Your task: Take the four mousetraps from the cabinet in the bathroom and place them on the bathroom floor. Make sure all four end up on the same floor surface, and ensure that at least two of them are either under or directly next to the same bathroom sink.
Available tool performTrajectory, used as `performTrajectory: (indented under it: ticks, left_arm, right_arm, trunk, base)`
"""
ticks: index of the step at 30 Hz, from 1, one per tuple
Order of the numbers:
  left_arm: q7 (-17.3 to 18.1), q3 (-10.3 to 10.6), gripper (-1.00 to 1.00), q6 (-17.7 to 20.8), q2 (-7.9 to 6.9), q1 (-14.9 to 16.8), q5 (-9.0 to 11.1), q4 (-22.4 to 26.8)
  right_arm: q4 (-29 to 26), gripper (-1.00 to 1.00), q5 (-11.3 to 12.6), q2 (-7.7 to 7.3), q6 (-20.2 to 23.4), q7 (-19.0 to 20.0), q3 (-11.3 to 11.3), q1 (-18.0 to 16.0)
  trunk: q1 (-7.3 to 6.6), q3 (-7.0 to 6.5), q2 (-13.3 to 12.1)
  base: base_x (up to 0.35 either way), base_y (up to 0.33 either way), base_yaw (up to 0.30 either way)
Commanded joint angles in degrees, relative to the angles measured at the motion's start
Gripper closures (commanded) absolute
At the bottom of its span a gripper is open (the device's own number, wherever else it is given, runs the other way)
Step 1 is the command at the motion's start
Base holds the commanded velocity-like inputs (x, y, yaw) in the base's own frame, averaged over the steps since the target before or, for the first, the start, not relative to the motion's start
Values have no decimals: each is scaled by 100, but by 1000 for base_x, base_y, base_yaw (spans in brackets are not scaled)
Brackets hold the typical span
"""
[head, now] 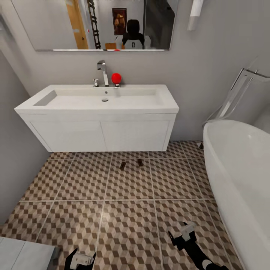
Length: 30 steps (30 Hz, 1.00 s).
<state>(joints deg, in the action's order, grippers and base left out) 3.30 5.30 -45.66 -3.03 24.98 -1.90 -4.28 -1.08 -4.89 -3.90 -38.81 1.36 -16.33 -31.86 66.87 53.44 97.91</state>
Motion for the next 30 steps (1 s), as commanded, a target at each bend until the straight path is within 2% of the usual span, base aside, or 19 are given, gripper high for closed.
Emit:
performTrajectory:
  ticks: [1,30]
  left_arm:
    - [-5,33,-100,-32,1,8,5,-21]
    - [-6,33,-100,-18,-2,-29,5,-21]
  right_arm:
    - [3,-100,-49,-2,-15,14,42,-1]
    - [4,-100,-51,4,5,13,42,80]
  trunk:
    - [-23,-15,-40]
    - [-660,-535,-1203]
  base:
    - [0,0,0]
    - [0,0,0]
